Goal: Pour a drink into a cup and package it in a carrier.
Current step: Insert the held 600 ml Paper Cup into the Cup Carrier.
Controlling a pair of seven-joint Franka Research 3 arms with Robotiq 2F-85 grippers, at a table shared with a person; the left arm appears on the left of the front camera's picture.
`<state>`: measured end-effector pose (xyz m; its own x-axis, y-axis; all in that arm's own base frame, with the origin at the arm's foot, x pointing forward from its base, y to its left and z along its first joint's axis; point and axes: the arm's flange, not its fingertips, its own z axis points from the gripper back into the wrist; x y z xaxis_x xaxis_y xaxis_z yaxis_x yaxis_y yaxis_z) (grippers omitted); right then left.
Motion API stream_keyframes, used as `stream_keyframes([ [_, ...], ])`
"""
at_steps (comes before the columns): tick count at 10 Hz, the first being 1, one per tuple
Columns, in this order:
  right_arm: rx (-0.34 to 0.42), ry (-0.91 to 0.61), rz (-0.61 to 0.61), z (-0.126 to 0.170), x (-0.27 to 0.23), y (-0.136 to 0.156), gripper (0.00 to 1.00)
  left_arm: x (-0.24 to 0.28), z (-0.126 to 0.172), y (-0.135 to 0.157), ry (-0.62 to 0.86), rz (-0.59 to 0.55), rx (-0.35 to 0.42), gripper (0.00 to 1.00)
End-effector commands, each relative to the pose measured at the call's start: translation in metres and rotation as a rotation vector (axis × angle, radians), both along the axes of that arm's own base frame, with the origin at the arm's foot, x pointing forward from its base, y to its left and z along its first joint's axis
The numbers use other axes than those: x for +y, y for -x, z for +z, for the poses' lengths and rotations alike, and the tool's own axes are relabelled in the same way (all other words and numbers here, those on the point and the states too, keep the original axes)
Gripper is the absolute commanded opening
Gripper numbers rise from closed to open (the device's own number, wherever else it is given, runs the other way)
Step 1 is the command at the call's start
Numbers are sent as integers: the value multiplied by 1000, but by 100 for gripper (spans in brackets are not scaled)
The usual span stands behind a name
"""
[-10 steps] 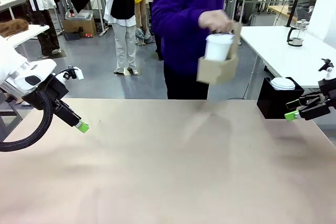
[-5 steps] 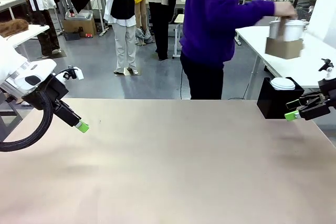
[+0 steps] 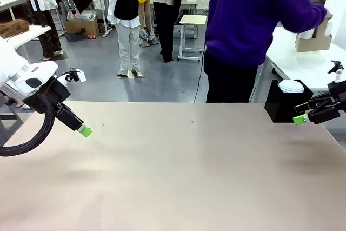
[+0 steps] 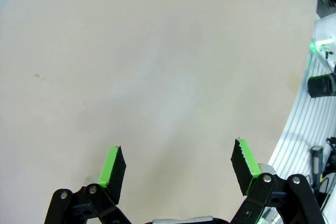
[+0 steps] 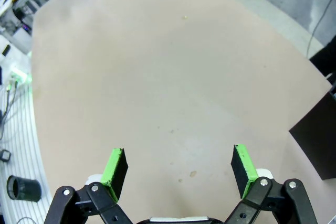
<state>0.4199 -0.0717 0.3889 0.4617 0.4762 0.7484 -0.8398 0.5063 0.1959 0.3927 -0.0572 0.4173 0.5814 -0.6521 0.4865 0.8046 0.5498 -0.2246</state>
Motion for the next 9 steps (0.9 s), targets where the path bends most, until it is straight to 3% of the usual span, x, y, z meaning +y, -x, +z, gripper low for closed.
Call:
stream_keyframes([
  [1, -3, -5, 9, 2, -2, -1, 100, -1, -1, 1, 21, 3, -2, 100],
  [9, -3, -5, 9, 2, -2, -1, 100, -1, -1, 1, 21, 3, -2, 100],
])
